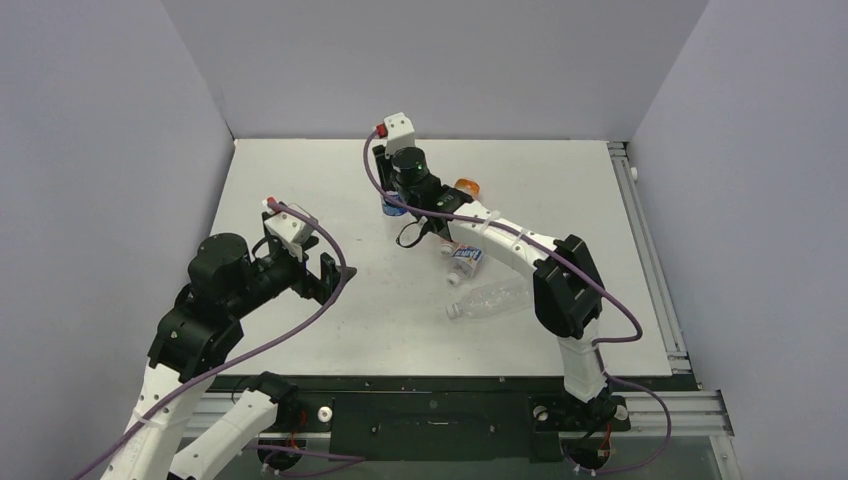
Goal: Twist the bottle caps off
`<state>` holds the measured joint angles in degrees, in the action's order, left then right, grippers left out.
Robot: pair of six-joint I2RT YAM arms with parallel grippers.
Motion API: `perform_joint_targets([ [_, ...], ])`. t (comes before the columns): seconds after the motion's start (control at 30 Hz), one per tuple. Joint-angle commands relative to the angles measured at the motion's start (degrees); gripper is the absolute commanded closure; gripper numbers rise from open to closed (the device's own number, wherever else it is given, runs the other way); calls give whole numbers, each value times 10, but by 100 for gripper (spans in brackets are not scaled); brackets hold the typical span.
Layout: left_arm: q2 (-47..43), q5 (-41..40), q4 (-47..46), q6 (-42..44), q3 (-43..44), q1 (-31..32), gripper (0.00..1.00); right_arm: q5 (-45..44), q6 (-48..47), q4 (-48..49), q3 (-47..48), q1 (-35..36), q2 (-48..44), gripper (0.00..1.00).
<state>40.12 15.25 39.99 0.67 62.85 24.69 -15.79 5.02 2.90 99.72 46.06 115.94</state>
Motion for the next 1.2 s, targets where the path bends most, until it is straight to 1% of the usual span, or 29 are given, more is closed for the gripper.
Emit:
perform_joint_targets([
  [0.0, -4, 34, -8, 15, 16, -3, 3, -44, -4, 102, -9, 3, -8, 100],
  [0.23, -2, 38, -27, 10, 6, -3, 3, -72, -19, 128, -53, 24, -7, 100],
  [0.43, -14, 38, -30, 2, 4, -3, 3, -77, -22, 132, -70, 32, -6, 100],
  [0.5, -18, 38, -30, 1, 2, -2, 3, -75, -23, 131, -75, 33, -7, 98],
  [0.57, -19, 36, -33, 1, 0, -2, 3, -71, -23, 131, -81, 33, -10, 92],
  [0.6, -18, 36, -34, 0, 0, -3, 3, -69, -22, 131, -86, 33, -11, 85],
  [0.63, -18, 37, -35, 0, 1, -3, 3, -68, -20, 132, -89, 33, -13, 82],
  [0.67, -17, 38, -36, 0, 3, -3, 3, -65, -18, 133, -94, 32, -15, 76],
  [0.8, -17, 48, -36, -1, 3, -2, 4, -54, -6, 135, -104, 29, -24, 62],
  [0.83, -18, 52, -37, -2, 3, -2, 3, -52, -4, 136, -105, 29, -27, 60],
  [0.9, -20, 57, -39, -3, 3, -3, 3, -48, -5, 132, -104, 29, -29, 53],
  [0.97, -19, 58, -41, -3, 5, -3, 3, -45, -6, 126, -101, 29, -29, 50],
  [1.03, -17, 58, -42, -3, 7, -3, 3, -41, -8, 121, -96, 28, -30, 41],
  [1.07, -18, 57, -43, -3, 7, -3, 3, -41, -9, 118, -95, 29, -30, 38],
  [1.17, -21, 53, -46, -19, 6, -3, 3, -42, -6, 112, -89, 30, -33, 23],
])
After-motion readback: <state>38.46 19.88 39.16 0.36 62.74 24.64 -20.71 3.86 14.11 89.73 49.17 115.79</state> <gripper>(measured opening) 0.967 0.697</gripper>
